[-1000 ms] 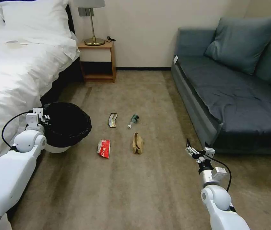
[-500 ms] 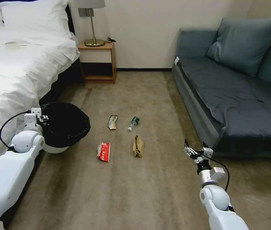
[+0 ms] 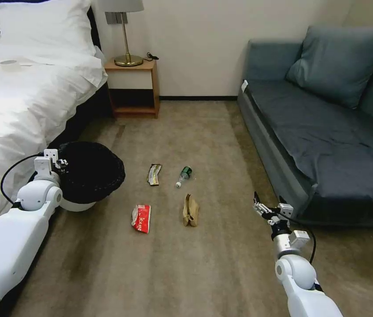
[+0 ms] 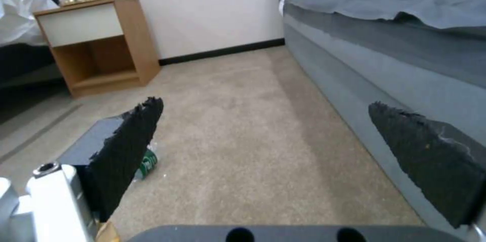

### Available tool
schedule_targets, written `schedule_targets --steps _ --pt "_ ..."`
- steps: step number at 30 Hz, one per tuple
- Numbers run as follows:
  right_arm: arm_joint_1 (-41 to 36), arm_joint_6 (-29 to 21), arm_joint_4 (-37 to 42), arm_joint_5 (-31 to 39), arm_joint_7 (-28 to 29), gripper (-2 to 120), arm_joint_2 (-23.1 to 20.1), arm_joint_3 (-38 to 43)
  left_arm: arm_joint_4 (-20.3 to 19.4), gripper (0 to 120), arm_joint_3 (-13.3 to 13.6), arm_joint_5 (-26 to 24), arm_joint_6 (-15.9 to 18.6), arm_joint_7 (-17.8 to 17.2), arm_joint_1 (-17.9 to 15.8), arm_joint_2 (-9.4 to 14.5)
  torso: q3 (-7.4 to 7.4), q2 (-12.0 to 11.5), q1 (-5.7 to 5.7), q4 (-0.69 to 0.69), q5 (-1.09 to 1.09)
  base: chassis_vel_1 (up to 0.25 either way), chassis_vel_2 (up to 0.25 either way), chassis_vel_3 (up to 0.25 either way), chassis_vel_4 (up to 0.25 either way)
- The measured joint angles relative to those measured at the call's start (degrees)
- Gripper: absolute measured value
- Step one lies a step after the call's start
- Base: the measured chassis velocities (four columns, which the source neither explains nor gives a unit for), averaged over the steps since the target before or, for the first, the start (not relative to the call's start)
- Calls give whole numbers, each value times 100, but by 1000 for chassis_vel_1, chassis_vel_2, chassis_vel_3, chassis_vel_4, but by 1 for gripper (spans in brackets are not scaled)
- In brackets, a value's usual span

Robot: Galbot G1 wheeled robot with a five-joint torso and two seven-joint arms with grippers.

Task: Pick up the trash bin, then pick up the garbage on the floor and place it into the trash bin.

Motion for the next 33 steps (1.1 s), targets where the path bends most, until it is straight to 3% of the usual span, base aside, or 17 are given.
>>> schedule_targets --steps 33 --pt "-16 7 1 14 -25 100 -26 -56 -132 5 -50 -28 12 -20 90 61 0 0 0 0 -1 -74 78 81 -77"
